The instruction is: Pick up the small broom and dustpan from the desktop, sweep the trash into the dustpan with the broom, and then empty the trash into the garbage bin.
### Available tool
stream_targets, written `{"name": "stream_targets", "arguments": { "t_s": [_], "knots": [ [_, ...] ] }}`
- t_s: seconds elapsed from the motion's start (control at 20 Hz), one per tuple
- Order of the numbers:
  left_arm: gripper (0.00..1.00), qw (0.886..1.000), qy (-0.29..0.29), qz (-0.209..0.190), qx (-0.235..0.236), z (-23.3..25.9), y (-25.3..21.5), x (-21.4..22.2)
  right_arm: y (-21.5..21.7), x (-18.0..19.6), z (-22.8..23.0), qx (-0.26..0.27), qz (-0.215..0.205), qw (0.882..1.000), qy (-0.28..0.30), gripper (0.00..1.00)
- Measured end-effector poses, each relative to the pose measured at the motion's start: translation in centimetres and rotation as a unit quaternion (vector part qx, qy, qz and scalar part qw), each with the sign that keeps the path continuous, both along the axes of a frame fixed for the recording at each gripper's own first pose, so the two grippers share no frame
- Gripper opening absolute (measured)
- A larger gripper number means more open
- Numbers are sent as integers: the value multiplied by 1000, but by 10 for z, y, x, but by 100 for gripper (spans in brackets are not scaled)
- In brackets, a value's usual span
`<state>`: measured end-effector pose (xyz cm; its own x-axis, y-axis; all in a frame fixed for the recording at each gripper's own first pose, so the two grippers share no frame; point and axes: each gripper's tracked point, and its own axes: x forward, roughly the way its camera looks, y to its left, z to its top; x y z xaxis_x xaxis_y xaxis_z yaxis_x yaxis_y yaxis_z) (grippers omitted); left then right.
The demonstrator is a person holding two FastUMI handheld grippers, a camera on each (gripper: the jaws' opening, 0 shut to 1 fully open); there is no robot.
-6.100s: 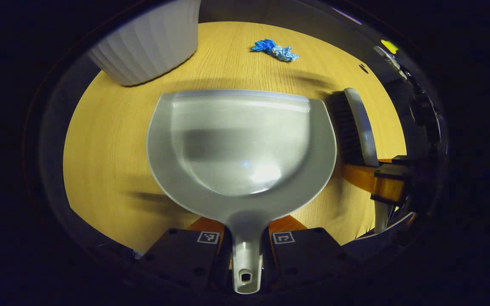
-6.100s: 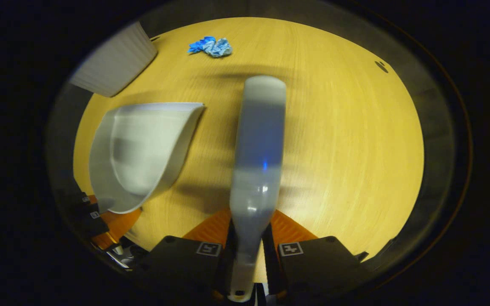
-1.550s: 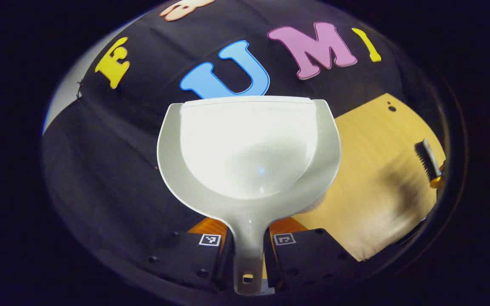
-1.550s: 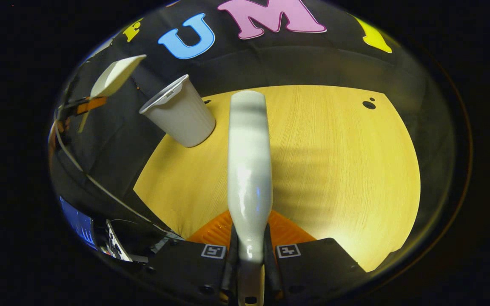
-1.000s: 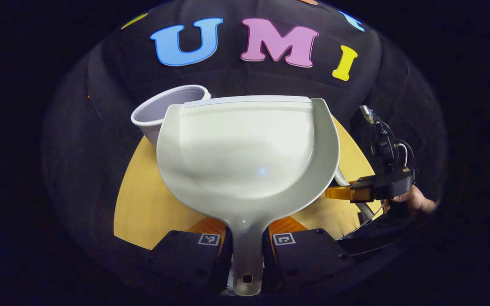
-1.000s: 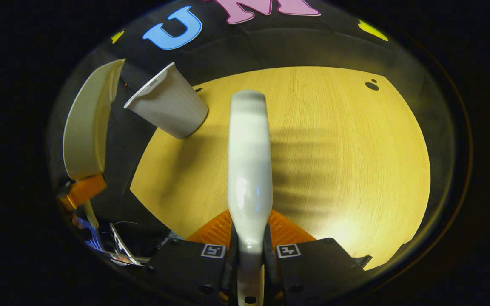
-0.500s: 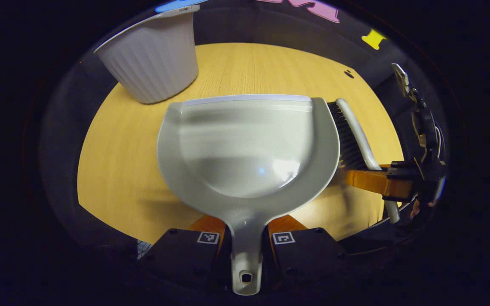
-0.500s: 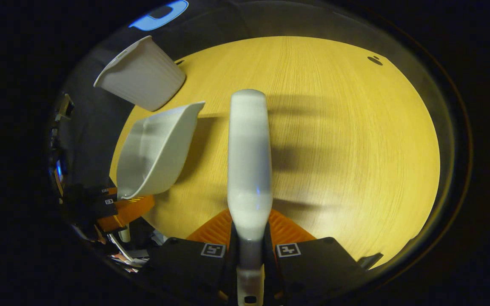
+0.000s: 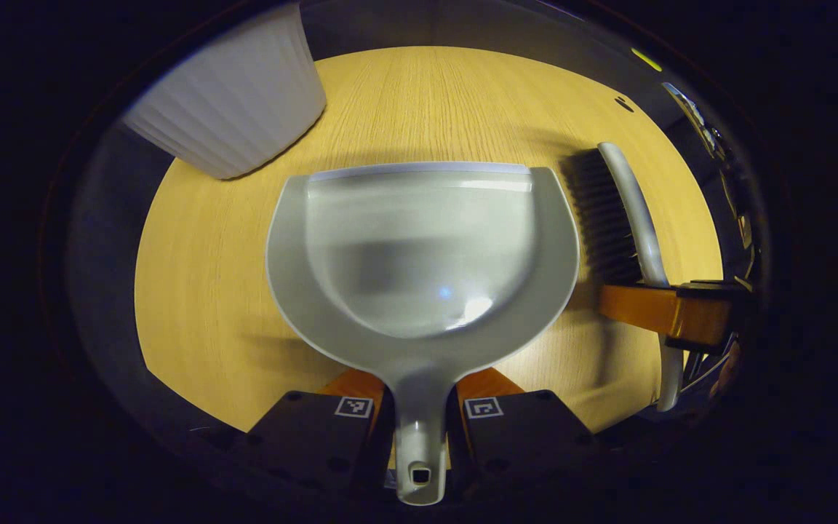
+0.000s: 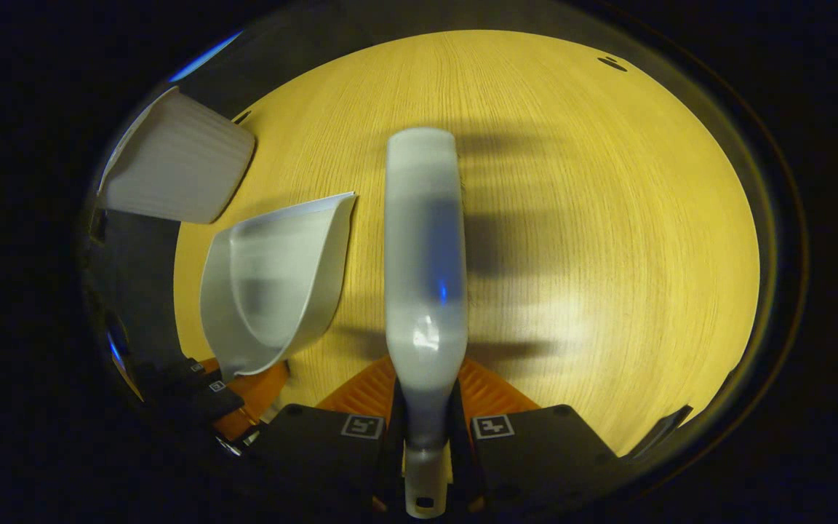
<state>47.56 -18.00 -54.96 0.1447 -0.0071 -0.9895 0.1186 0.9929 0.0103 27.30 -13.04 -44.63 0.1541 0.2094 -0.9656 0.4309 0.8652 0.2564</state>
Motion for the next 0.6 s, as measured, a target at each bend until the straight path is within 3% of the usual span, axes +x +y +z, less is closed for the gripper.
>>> {"name": "stream_targets", "arguments": {
  "t_s": [0.05,0.1,0.2,0.25,0.3,0.4,0.45,0.6],
  "knots": [
    [31,1000,1,2,2,0,0,1,-1,-1,0,1,-2,1000,0,23],
    [30,1000,3,5,1,-1,0,0,-3,-1,1,0,-3,1000,0,31],
    [32,1000,2,5,-11,2,-3,0,-5,2,2,-1,-1,1000,-6,34],
    [37,1000,2,7,-17,1,-4,1,-4,3,4,-1,2,1000,-9,53],
    [48,1000,-1,11,-17,5,-6,1,-6,4,5,-4,7,1000,-13,50],
    [88,1000,-10,15,-17,17,-5,0,-7,3,20,-12,17,999,-29,92],
    [87,999,-16,17,-22,25,-5,-2,-8,3,28,-15,18,999,-41,100],
    [87,997,-38,31,-59,51,-10,-13,-9,7,63,-16,11,996,-83,100]
  ]
}}
